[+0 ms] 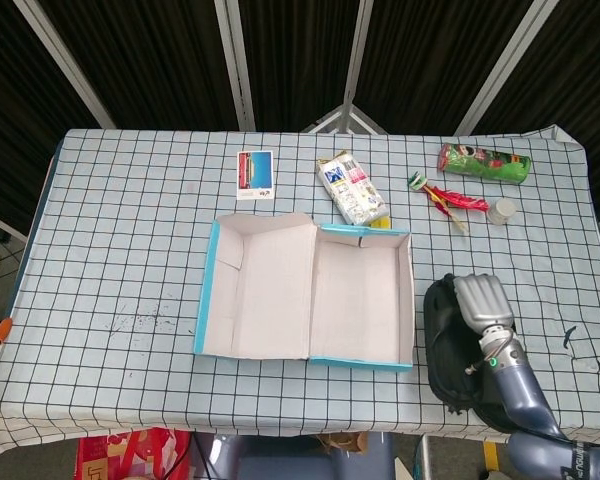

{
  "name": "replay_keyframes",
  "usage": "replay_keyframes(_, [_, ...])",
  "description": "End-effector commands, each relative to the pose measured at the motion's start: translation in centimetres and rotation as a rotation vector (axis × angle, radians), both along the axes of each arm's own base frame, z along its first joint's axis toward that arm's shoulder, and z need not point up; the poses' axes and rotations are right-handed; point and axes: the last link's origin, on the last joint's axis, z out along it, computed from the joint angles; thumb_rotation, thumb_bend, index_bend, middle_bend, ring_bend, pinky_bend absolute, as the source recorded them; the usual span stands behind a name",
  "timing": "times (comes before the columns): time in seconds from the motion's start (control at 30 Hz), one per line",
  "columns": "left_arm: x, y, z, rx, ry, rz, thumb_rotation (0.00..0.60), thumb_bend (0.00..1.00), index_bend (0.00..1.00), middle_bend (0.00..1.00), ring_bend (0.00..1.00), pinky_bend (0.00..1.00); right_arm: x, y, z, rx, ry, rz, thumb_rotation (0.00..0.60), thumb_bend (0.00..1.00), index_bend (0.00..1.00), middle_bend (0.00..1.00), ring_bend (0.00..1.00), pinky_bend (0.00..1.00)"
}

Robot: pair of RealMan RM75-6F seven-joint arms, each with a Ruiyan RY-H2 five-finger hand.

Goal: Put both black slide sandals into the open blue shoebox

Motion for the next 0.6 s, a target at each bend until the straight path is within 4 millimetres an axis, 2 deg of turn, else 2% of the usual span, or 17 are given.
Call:
replay_keyframes(0.03, [0.0, 0.0, -0.1, -0.001, 0.001, 0.001, 0.600, 0.37, 0.05, 0.00, 0.00, 0.13, 1.1, -0.7, 3.6, -0.094, -0.003, 0.034, 0.600, 0.62, 0.61, 0.52, 0.54, 0.42])
replay_keyframes(0.2, [0.0, 0.0, -0.2, -0.003, 0.006, 0.004, 0.600, 0.37, 0.05, 0.00, 0.00, 0.13, 2.6, -1.3, 7.1, -0.165, -0.027, 0.069, 0.600, 0.62, 0.61, 0.52, 0.54, 0.42])
replay_keyframes(0.3, [0.0, 0.1, -0.2, -0.004, 0.008, 0.008, 0.600, 0.37, 0.05, 0.00, 0.00, 0.13, 4.0, -1.4, 8.1, -0.180, -0.080, 0.088, 0.600, 0.62, 0.61, 0.52, 0.54, 0.42])
replay_keyframes(0.47, [-0.1, 0.2, -0.3, -0.009, 0.007, 0.011, 0.600, 0.37, 0.05, 0.00, 0.00, 0.13, 6.5, -1.3, 8.4, -0.164, -0.172, 0.117, 0.600, 0.62, 0.61, 0.52, 0.54, 0.41])
replay_keyframes(0.6, [-0.1, 0.2, -0.5, -0.018, 0.003, 0.009, 0.600, 0.37, 0.05, 0.00, 0.00, 0.13, 8.2, -1.3, 7.8, -0.154, -0.226, 0.127, 0.600, 0.62, 0.61, 0.52, 0.54, 0.41])
